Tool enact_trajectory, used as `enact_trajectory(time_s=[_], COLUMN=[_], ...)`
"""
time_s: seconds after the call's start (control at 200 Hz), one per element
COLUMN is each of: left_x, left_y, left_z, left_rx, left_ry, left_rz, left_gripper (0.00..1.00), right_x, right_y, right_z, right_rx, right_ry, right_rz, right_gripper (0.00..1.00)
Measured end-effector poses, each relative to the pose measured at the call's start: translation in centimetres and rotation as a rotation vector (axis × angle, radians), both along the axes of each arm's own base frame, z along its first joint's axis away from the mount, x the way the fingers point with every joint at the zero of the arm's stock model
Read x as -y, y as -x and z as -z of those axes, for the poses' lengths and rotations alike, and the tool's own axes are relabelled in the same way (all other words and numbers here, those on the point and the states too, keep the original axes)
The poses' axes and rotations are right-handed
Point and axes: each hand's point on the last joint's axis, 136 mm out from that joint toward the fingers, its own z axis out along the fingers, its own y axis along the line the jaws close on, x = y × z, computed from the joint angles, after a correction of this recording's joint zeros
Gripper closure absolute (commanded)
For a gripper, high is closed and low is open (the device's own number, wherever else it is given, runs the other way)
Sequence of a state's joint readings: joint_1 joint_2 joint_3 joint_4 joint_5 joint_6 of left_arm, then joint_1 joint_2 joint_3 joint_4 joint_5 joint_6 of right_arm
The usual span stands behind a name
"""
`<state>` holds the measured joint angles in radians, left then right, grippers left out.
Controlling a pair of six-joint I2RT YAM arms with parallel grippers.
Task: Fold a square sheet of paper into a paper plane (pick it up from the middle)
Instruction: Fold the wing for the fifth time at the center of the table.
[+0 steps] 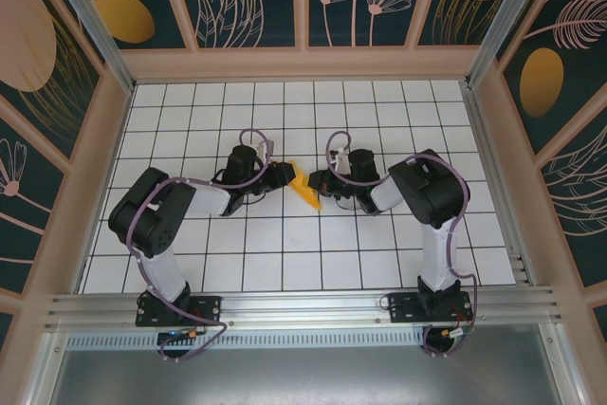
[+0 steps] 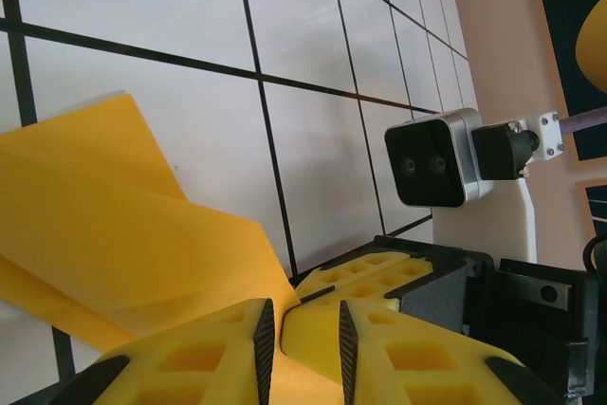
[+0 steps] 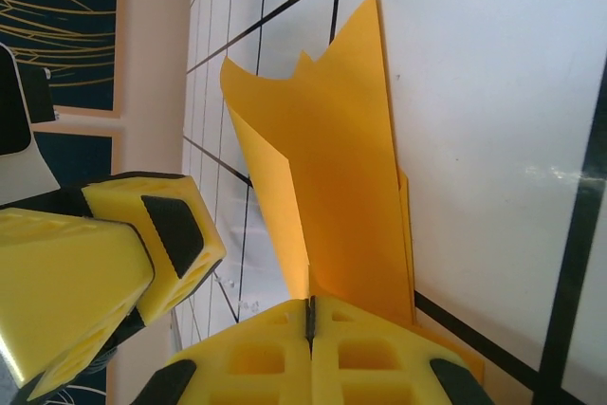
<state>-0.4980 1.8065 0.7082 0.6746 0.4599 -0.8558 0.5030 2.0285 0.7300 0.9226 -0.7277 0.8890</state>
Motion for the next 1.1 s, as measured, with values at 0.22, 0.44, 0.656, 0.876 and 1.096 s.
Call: enact_trajectory(time_s=[0.22,0.44,0.656,0.876,1.096], left_x=[-0.1,-0.3,-0.3,-0.4,-0.5], left_y=[-0.2,-0.3,-0.4,-0.6,-0.7], left_z=[1.2,2.0,2.5,3.4,4.1], left_rx=[-0.028,-0.047,-0.057,-0.078,-0.099], left_ry=[-0.025,-0.047,-0.056,-0.077,-0.093], left_rz=[-0.008,-0.019,-0.022,-0.029,-0.035], left_gripper=[0.75,0.76,0.77,0.78,0.79], right_x=[-0.1,-0.2,-0.3,-0.3,-0.5], right_y=[0.0,-0.1,-0.2,-0.3,-0.3], right_z=[0.6,0.9,0.9,1.0,0.9], right_rx=[-0.004,-0.011,-0.009,-0.014,-0.006], right_ry=[0.012,0.027,0.036,0.046,0.049], right_rz=[-0.012,-0.019,-0.024,-0.028,-0.043], right_gripper=[0.98,0.97,0.96,0.94,0.89])
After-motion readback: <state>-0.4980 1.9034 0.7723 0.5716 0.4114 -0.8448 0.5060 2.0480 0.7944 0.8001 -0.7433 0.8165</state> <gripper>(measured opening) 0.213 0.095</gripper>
